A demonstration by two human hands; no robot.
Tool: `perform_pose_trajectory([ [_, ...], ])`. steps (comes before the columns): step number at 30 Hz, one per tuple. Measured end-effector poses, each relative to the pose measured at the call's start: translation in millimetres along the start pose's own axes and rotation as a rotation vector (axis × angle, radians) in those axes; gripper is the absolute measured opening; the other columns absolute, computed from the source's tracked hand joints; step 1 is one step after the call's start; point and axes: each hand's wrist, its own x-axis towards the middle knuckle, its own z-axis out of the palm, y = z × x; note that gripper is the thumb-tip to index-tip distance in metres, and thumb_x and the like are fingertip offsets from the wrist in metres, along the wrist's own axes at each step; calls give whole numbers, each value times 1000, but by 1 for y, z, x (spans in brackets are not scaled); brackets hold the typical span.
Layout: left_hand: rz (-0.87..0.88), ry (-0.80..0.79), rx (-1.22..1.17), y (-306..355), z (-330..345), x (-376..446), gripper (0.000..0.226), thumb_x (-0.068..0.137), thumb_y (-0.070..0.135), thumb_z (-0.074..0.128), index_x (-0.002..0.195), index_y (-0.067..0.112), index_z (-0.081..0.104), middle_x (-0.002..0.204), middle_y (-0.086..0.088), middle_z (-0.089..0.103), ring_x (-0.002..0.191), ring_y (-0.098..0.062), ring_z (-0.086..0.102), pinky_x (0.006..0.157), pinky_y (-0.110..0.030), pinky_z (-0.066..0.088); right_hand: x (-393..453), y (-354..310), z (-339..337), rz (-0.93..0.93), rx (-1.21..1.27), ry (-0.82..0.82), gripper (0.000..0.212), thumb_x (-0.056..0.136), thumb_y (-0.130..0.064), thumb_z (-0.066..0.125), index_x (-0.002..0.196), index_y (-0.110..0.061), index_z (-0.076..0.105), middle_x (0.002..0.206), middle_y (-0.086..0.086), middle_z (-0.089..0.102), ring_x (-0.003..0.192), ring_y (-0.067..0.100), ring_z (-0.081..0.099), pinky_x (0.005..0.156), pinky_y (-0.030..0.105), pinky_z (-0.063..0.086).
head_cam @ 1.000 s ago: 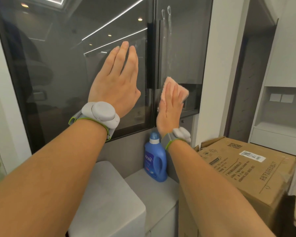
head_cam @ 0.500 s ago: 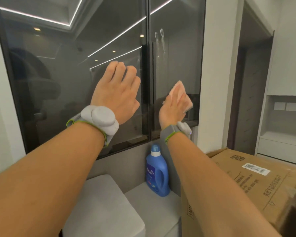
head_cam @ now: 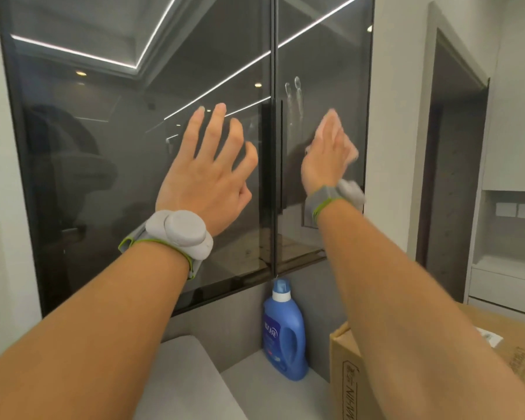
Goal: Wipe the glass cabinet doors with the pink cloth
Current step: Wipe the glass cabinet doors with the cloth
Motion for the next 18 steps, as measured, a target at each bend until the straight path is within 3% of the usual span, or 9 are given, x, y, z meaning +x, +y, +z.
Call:
perform_pose_trajectory([
  [2,8,17,4,-1,2,0,51,104,34,38,146,7,48,159,-27,39,155,-53,22,127,-65,17,38,-26,-9,-40,88,15,46,101,-16,34,146,-23,42,134,0,58,126,22,55,113,45,36],
  [4,10,21,9,-1,4,0,52,105,35,37,146,7,49,159,-27,40,155,-53,22,127,-65,18,59,-44,-18,-120,144,-29,38,102,-39,14,123,-46,45,116,-21,54,120,10,50,116,47,35],
  [5,10,23,16,0,5,0,52,105,36,36,146,7,50,158,-27,40,155,-53,23,126,-65,19,65,-47,-23,-204,144,-25,34,101,-51,13,114,-50,44,107,-26,48,120,10,46,116,49,35],
  [7,12,32,29,0,6,0,52,105,36,35,144,7,51,157,-27,41,154,-54,24,126,-65,20,64,-44,-23,-396,132,-29,36,102,-66,20,121,-50,46,110,-33,38,129,17,40,117,50,35],
  [10,18,47,29,0,5,0,51,105,35,35,144,7,51,157,-27,42,153,-55,25,126,-65,20,48,-34,-19,-580,181,-53,48,110,-51,20,153,-34,36,133,-27,33,141,21,36,118,51,37],
  [12,12,49,35,1,5,0,51,105,35,35,144,6,51,157,-27,43,153,-55,26,126,-65,20,34,-26,-18,-592,279,-80,44,112,-24,29,155,-29,33,134,-13,33,132,30,43,108,52,46],
  [14,15,38,35,1,5,0,52,105,35,33,145,7,50,158,-26,42,154,-55,25,126,-65,20,12,-10,-20,-593,363,-125,55,107,-7,32,158,-28,31,140,0,35,129,32,45,105,50,49],
  [16,13,28,34,1,3,0,53,105,36,32,146,7,49,159,-26,40,154,-54,23,126,-65,19,-12,10,-19,-598,309,-196,62,106,-4,33,163,-27,22,161,8,26,147,32,34,122,51,34],
  [18,11,25,34,1,2,0,53,106,36,32,146,7,48,159,-26,39,154,-55,22,126,-65,19,-19,15,-21,-481,274,-248,58,110,-15,29,163,-33,17,169,3,16,157,29,20,129,53,20],
])
